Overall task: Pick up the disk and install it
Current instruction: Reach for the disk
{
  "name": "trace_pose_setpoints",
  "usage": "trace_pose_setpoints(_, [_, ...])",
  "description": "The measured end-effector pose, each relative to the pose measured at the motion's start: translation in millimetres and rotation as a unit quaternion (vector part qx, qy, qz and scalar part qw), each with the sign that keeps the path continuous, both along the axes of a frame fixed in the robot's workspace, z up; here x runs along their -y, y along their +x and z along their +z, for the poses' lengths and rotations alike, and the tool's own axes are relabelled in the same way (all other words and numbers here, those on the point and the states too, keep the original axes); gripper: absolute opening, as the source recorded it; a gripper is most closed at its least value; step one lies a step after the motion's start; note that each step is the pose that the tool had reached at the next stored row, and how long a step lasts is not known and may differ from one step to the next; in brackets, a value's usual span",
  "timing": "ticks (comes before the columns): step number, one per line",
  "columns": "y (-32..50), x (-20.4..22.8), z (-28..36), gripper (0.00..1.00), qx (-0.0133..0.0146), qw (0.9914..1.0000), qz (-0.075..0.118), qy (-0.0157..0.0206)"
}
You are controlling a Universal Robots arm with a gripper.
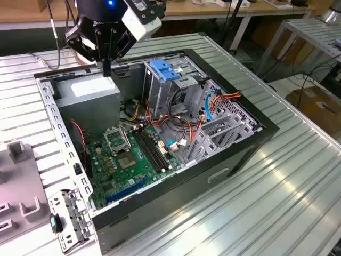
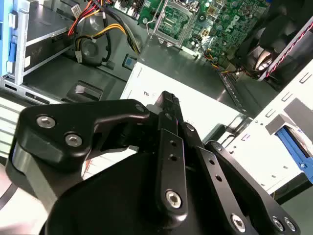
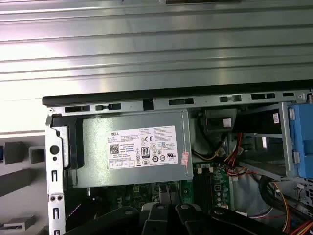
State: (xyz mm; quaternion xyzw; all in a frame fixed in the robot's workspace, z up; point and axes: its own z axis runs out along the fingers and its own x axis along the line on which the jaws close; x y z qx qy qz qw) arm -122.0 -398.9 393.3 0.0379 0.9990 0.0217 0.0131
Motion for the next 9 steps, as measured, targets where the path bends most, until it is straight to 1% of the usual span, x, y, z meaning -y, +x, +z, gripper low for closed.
trace_pose_setpoints(9, [-2.4,0.0,0.0,0.11,0.0000,1.00000,0.000,0.0000])
